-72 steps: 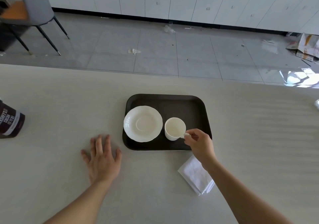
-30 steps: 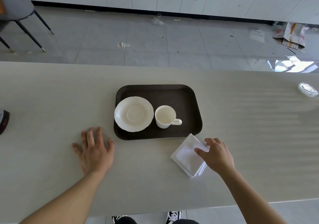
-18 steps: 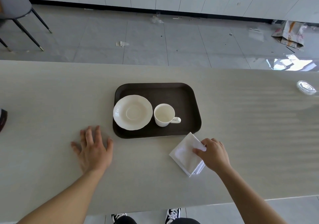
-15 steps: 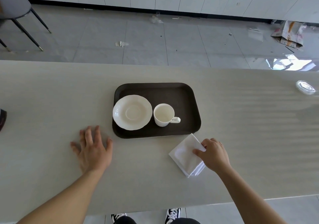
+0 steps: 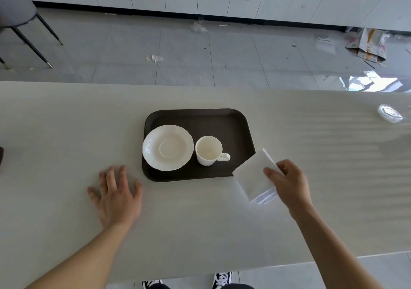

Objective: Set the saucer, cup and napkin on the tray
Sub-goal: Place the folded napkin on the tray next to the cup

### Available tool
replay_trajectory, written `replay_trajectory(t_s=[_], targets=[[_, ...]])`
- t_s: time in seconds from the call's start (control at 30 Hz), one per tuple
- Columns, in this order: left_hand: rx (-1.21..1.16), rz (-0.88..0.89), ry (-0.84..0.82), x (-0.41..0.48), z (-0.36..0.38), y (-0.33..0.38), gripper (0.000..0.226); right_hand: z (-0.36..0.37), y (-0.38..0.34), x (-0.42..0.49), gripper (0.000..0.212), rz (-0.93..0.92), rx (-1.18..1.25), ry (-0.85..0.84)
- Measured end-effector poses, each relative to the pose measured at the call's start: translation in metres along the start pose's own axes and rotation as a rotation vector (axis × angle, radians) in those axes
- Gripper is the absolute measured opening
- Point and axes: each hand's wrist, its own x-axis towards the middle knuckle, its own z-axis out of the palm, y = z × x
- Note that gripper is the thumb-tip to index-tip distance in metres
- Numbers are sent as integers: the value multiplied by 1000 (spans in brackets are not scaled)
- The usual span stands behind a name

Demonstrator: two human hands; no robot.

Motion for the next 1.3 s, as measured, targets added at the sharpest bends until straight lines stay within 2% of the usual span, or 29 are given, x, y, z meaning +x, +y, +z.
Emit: replay_trajectory(t_s=[0.17,0.27,0.57,0.63,0.77,0.9,1.0,1.3], targets=[[12,2,6,1,3,-1,71,-2,-20,30,11,32,228,111],[16,2,7,1,3,-3,70,7,-29,50,6,107,335,91],[30,-10,-6,1,2,-1,71,52,-24,65,8,193,363,34],[26,-11,-3,1,2,-1,71,57,-21,64,2,168,275,5],[21,-9,3,1,2,-1,70,58,-15,61,12,30,-110,18],[13,-10,8,1,2,-1,70,55,-9,58,42,-40,-284,33],[5,-12,8,1,3,-2,71,54,-4,55,49,-93,-329,73],[4,-13,10,1,4,-3,70,47,-16,50,30,-306,-311,160]])
